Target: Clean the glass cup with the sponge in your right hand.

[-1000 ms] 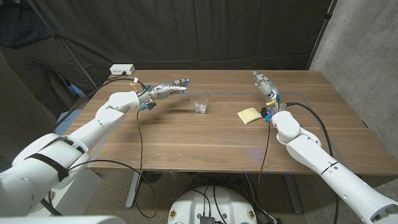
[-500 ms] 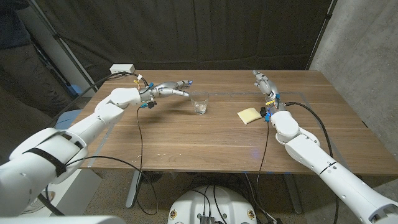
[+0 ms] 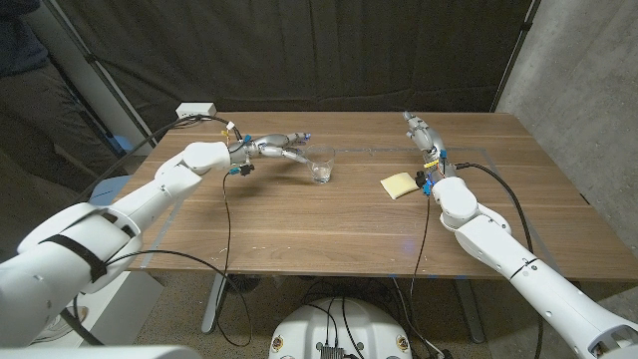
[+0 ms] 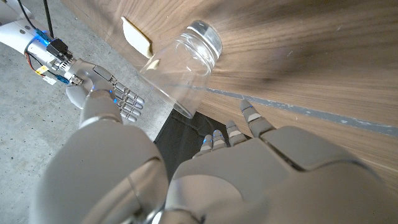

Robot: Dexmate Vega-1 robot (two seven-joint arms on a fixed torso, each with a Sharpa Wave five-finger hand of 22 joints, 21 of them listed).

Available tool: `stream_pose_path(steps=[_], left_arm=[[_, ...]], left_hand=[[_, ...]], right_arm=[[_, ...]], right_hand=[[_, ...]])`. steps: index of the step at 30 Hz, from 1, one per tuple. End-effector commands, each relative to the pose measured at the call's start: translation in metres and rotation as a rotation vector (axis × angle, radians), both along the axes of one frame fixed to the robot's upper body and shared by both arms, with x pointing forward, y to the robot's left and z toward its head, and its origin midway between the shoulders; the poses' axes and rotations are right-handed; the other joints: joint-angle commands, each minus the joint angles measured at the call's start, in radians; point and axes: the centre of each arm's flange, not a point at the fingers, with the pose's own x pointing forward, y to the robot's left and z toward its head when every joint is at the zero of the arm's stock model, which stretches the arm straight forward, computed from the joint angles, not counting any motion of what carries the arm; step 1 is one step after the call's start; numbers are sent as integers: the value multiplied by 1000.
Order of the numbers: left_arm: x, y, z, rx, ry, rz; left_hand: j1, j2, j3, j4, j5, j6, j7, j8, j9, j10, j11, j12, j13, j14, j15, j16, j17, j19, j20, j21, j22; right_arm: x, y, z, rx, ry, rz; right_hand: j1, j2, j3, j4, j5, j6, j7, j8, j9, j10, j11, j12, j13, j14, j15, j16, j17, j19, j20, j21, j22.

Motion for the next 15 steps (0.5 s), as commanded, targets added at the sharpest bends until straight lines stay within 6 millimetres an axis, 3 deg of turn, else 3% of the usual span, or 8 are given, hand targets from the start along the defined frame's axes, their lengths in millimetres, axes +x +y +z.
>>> stream_pose_path(steps=[1,15], left_arm=[[8,-19,-12,22,18,-3],[16,-31,-26,-46,43,-25]], left_hand=[[18,-3,-7,-1,9,-52,-5,8,5,9,0,11,3,9,0,8,2,6,4,5,4],[87,-5,-26,4,25,20,-18,35,11,77,-12,35,6,80,-22,25,4,49,5,18,5]], right_arm=[[0,-4,-1,2,-1,6],[3,-13,-6,4,2,2]], right_hand=[[-1,-12,-3,-2,2,10,0,3,4,10,6,5,2,6,5,1,3,2,2,8,5],[-1,-12,-4,-1,2,9,0,2,4,9,3,5,2,6,4,1,3,2,1,8,5]])
